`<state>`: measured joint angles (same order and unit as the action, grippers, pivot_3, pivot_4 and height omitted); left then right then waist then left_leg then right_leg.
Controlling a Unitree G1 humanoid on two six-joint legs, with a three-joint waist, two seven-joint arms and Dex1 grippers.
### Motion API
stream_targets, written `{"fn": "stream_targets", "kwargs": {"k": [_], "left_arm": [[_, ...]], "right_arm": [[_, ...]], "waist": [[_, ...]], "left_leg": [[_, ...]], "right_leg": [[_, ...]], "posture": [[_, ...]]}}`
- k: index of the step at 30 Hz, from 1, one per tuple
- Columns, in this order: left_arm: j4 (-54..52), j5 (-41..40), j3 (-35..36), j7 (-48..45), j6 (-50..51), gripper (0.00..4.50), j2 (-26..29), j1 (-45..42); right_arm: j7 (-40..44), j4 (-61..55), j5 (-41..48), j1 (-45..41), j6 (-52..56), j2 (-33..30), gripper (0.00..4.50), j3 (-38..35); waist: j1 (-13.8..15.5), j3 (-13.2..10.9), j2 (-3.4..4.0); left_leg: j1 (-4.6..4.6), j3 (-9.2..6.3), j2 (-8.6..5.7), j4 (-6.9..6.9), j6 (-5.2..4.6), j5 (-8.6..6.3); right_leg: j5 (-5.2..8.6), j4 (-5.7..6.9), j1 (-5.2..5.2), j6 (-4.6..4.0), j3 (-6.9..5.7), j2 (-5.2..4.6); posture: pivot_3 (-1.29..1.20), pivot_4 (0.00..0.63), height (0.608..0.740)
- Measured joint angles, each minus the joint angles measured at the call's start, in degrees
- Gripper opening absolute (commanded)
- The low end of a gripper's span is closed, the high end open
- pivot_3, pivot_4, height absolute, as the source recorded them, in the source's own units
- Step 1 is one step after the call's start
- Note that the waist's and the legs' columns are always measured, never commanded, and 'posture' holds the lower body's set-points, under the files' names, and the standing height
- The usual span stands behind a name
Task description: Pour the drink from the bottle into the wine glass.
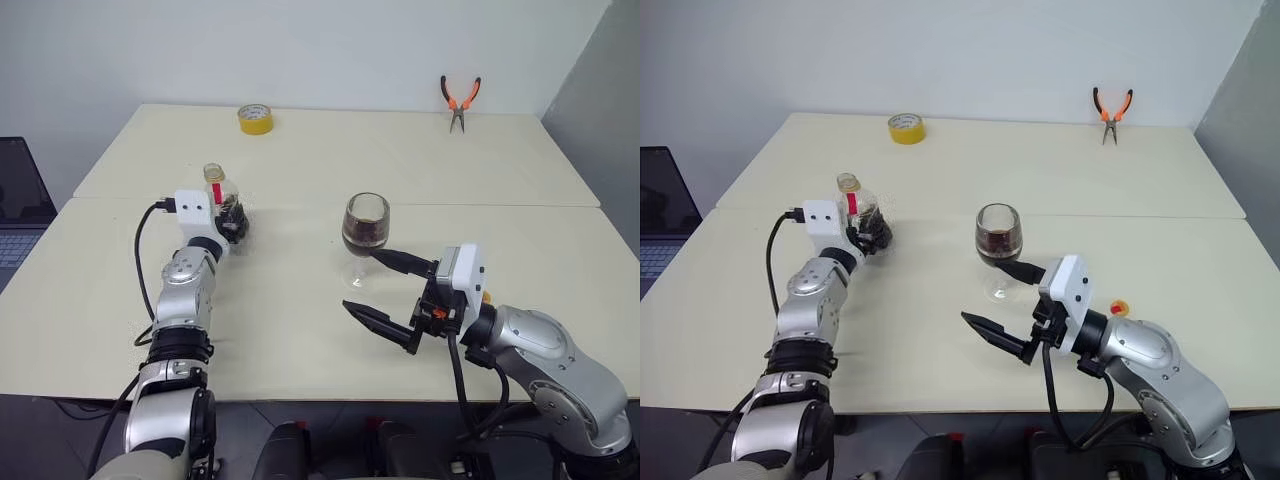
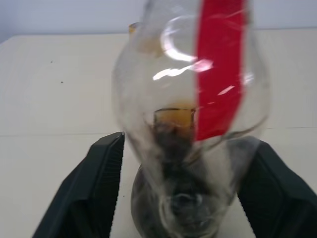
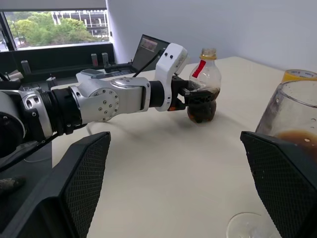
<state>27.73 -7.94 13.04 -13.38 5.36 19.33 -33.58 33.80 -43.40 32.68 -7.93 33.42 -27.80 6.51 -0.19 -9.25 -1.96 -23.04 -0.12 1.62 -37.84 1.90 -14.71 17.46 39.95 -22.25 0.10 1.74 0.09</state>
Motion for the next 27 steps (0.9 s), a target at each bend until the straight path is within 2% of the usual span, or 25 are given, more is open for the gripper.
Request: {"fn": "stream_targets", "kwargs": {"k": [1,10,17,20,23,27], "left_arm": [[-1.29,0.0,-0.27,-0.15,0.0,4.47,0.0,0.82],[-15.28,-0.05,-0.16,0.1,3.71,4.47,1.14,9.97],[-30.91,0.2,2.85,3.87,10.77,4.47,1.88,20.03],[-36.02,0.23,1.91,3.02,12.15,4.47,1.93,24.61],[-37.21,-0.09,1.38,2.5,12.15,4.47,1.62,25.19],[-38.46,-1.13,1.15,2.84,12.7,4.47,-0.76,25.95]], "right_arm": [[0.01,0.0,0.0,0.05,-0.06,-0.09,4.5,0.09],[-0.06,0.01,-1.41,0.91,-1.52,-1.16,4.5,0.25],[-1.74,3.43,-5.67,9.51,-7.6,-0.27,4.5,-4.56],[-2.41,7.67,-6.82,12.24,-11.18,1.72,4.5,-6.73],[-3.63,10.78,-7.72,13.29,-14.41,4.51,4.5,-7.61],[-8.56,16.53,-14.06,13.4,-20.92,9.45,4.5,-7.41]], "waist": [[0.0,0.0,0.0],[-0.02,0.0,0.0],[0.04,0.0,0.0],[0.03,0.0,0.0],[0.04,0.0,0.0],[0.0,0.01,0.02]], "left_leg": [[0.0,0.0,0.01,0.0,0.0,0.0],[0.02,0.01,0.03,0.02,0.01,-0.01],[0.08,0.02,0.03,0.01,0.03,-0.04],[0.11,0.04,0.04,0.03,0.03,-0.04],[0.12,0.04,0.04,0.04,0.03,-0.04],[0.13,0.12,0.03,0.06,0.03,-0.05]], "right_leg": [[0.0,0.0,0.0,0.0,0.0,0.0],[0.0,0.0,0.0,0.0,0.03,0.0],[0.01,-0.02,0.09,0.02,0.05,-0.01],[0.02,-0.03,0.1,0.02,0.06,0.0],[0.02,-0.02,0.1,0.02,0.06,0.01],[0.02,-0.03,0.08,0.03,0.13,0.0]], "posture": [[0.0,0.15,0.74],[0.0,0.15,0.74],[0.0,0.15,0.74],[0.0,0.15,0.74],[0.0,0.15,0.74],[0.0,0.15,0.74]]}}
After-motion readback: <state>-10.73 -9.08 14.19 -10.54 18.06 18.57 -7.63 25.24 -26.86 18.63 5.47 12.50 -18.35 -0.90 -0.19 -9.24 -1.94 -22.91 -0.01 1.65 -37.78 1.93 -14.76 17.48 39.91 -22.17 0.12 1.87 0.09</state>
